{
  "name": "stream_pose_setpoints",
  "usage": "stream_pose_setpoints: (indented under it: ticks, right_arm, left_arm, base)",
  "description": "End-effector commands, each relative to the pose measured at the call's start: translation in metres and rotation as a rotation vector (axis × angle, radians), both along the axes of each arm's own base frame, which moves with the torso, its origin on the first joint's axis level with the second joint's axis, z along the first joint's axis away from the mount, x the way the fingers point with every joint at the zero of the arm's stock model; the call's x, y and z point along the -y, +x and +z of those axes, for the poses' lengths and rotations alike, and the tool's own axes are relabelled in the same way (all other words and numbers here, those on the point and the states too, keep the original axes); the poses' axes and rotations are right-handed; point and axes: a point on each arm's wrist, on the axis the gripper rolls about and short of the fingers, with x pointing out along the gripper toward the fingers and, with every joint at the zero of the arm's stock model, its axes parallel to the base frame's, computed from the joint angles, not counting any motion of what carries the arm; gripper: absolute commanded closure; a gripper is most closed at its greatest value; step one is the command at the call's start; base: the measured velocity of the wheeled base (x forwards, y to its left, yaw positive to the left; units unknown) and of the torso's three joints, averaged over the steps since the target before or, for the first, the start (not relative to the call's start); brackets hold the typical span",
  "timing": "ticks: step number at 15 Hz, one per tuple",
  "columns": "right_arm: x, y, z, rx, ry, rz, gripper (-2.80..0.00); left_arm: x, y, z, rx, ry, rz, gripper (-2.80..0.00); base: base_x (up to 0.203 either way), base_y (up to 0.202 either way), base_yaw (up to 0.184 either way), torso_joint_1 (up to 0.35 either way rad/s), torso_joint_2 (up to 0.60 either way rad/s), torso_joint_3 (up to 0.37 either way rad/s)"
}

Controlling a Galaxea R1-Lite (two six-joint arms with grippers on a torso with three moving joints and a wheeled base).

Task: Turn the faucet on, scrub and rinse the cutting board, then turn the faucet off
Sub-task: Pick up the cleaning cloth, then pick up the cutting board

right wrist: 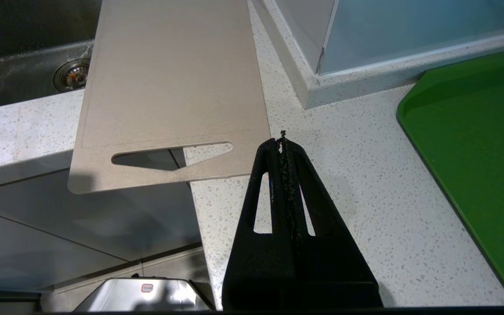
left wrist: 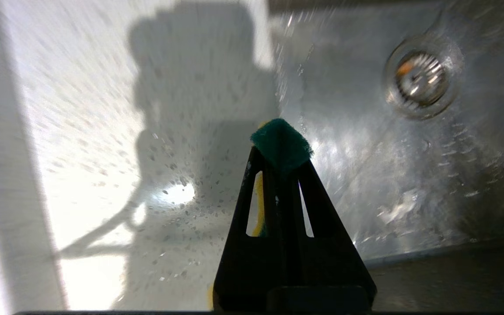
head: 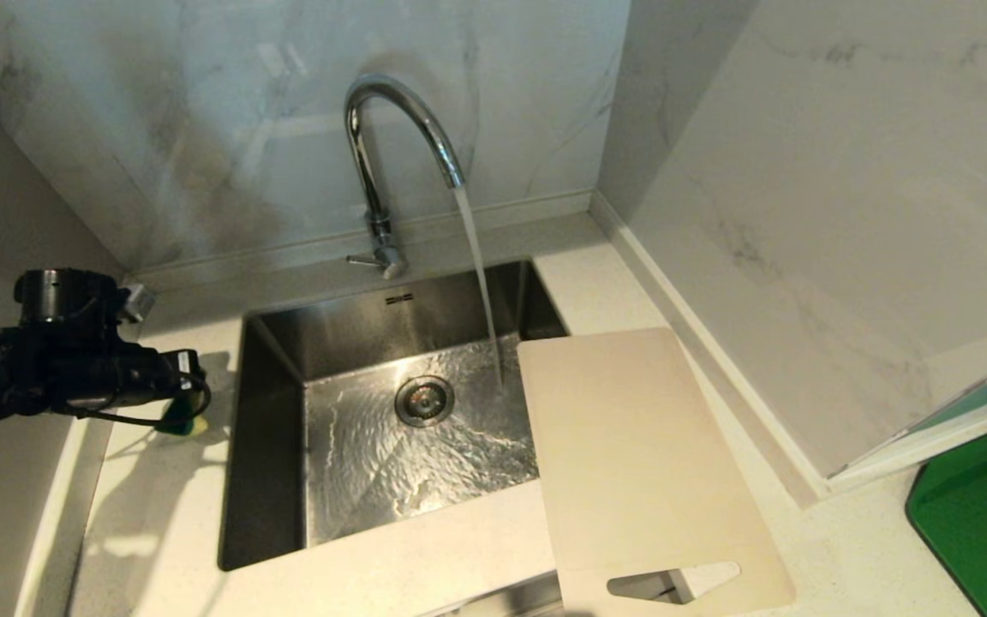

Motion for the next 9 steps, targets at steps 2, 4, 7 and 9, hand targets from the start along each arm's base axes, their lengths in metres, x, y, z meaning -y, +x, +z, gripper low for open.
stream_pose_setpoints:
  ticks: [2, 4, 7, 9]
  right_arm:
    - [0.000, 0.000, 0.000, -0.001, 0.000, 0.001, 0.00]
    - [0.000, 0.000, 0.000, -0.001, 0.000, 0.001, 0.00]
    - [0.000, 0.000, 0.000, -0.001, 0.000, 0.001, 0.00]
    - [0.000, 0.000, 0.000, -0.001, 0.000, 0.001, 0.00]
  left_arm:
    - [0.001, -0.034, 0.055, 0.133, 0.013, 0.004, 0.00]
    - [0.001, -0.054, 0.080, 0.194, 0.020, 0.008, 0.00]
    - [0.000, -0.096, 0.120, 0.308, 0.057, 0.012, 0.00]
    - [-0.001, -0.127, 0.146, 0.385, 0.083, 0.022, 0.00]
  base:
    - [0.000, 0.000, 0.000, 0.000, 0.00, 0.000]
    - [0.000, 0.000, 0.000, 0.000, 0.00, 0.000]
    - [0.000, 0.000, 0.000, 0.000, 0.00, 0.000]
    - [0.000, 0.000, 0.000, 0.000, 0.00, 0.000]
